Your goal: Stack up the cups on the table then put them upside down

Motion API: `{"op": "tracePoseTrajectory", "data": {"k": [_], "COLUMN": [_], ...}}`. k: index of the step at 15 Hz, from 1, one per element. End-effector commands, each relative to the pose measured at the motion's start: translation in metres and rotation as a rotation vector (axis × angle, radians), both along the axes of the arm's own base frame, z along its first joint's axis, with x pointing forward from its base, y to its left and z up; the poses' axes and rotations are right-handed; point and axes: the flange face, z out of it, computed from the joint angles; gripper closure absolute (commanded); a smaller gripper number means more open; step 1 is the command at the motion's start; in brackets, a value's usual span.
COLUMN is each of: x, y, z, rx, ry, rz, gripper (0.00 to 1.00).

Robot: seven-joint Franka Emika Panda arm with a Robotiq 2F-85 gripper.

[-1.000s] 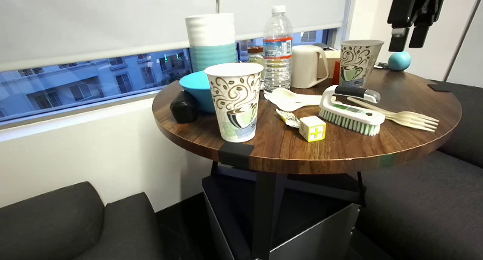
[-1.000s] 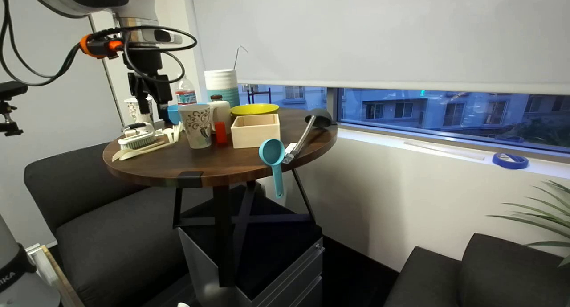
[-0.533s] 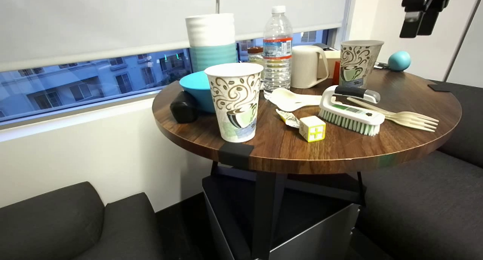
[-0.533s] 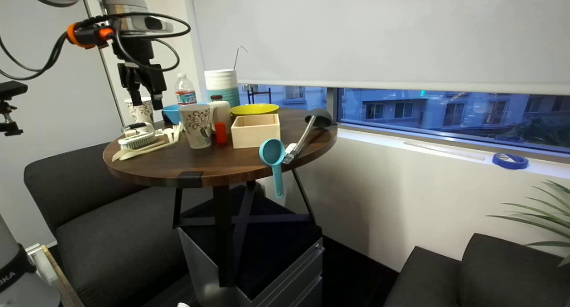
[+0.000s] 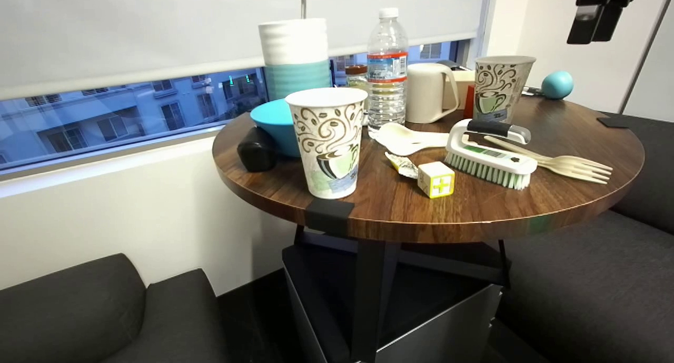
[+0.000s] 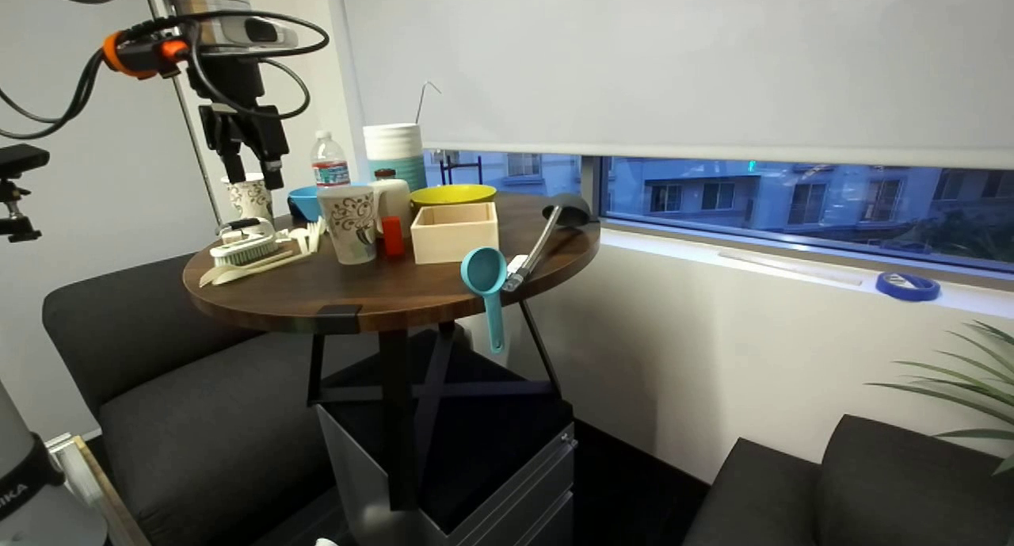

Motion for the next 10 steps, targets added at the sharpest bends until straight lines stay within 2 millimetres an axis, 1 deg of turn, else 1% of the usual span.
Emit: {"op": "tracePoseTrajectory", "data": {"k": [1, 2, 5, 6, 7, 9, 10], "x": [-0.003, -0.008, -0.033, -0.04, -0.05, -0.066, -0.048], "y": [0.004, 0.01, 0.044, 0.058, 0.076, 0.113, 0.088], "z": [0.009, 0.017, 0.05, 0.058, 0.07, 0.085, 0.072], "rx": [0.025, 0.033, 0.059, 0.063, 0.076, 0.076, 0.065], "ry": [-0.021, -0.042, -0.136, -0.162, -0.181, -0.216, -0.191], "rz": [0.022, 0.037, 0.133, 0.158, 0.187, 0.265, 0.215], "gripper": [0.0, 0.0, 0.0, 0.0, 0.0, 0.0, 0.0]}}
